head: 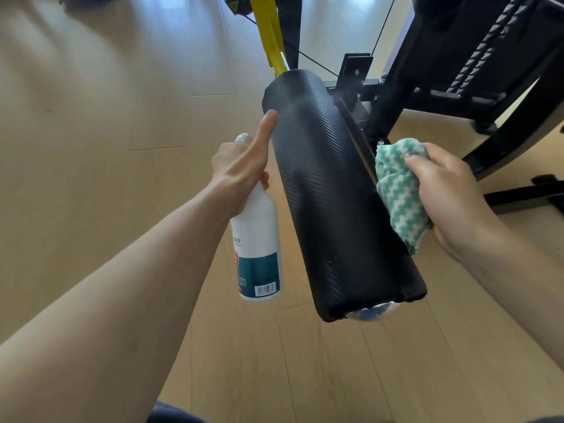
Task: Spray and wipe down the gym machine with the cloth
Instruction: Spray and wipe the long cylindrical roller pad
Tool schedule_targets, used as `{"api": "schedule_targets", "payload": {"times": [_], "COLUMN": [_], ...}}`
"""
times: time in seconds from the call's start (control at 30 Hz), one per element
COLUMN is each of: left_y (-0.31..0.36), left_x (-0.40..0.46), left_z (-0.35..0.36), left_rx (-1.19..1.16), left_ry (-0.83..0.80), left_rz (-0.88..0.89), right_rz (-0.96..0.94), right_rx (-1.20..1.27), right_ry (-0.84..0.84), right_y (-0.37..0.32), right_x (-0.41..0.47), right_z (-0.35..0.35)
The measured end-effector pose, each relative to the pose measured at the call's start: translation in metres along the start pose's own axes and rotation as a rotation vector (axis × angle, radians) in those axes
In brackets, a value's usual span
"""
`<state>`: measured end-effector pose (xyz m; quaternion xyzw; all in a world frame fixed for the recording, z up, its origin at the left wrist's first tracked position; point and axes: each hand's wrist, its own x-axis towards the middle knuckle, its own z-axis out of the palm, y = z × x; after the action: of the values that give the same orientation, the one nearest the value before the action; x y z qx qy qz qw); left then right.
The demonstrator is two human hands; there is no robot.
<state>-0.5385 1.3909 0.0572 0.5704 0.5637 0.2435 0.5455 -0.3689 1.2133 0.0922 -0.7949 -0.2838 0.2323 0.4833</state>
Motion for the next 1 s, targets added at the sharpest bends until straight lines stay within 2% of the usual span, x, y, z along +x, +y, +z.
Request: {"api": "schedule_targets", "payload": {"times": [0.2,0.3,0.37,0.47,0.53,0.6,0.67,0.7,0.83,0.93,1.0], "left_y": [-0.006,-0.009,-0.01,-0.014,-0.021,-0.028,-0.032,-0.032,-0.034,-0.031,-0.029], "left_x": [0.012,0.009,0.006,0.0,-0.004,-0.005,-0.008,-0.008,-0.012,-0.012,-0.011], "left_z": [-0.001,-0.007,-0.014,-0.024,-0.029,-0.033,-0.036,-0.036,-0.031,-0.026,-0.024], "left_rx": [0.036,0.058,0.068,0.076,0.053,0.073,0.111,0.126,0.184,0.168,0.154], "left_ry": [0.012,-0.004,-0.061,-0.165,-0.198,-0.193,-0.188,-0.194,-0.22,-0.239,-0.26], "left_rz": [0.104,0.065,0.037,-0.02,-0.058,-0.056,-0.046,-0.036,-0.019,-0.03,-0.023], "right_rz": [-0.031,-0.072,-0.167,-0.562,-0.812,-0.902,-0.983,-0.99,-0.906,-0.981,-1.0], "right_rx": [0.005,-0.031,-0.058,-0.369,-0.671,-1.021,-1.363,-1.444,-1.416,-1.454,-1.563], "right_ry": [-0.009,-0.024,-0.039,-0.077,-0.311,-0.6,-0.709,-0.737,-0.871,-0.883,-0.876], "right_y": [-0.007,-0.01,-0.016,-0.024,-0.022,-0.011,0.0,0.001,-0.004,0.007,0.008], "right_x": [-0.002,-0.006,-0.013,-0.015,-0.019,-0.026,-0.032,-0.035,-0.061,-0.093,-0.103], "right_z": [0.003,0.004,0.007,0.017,0.032,0.049,0.061,0.062,0.045,0.024,0.023]}}
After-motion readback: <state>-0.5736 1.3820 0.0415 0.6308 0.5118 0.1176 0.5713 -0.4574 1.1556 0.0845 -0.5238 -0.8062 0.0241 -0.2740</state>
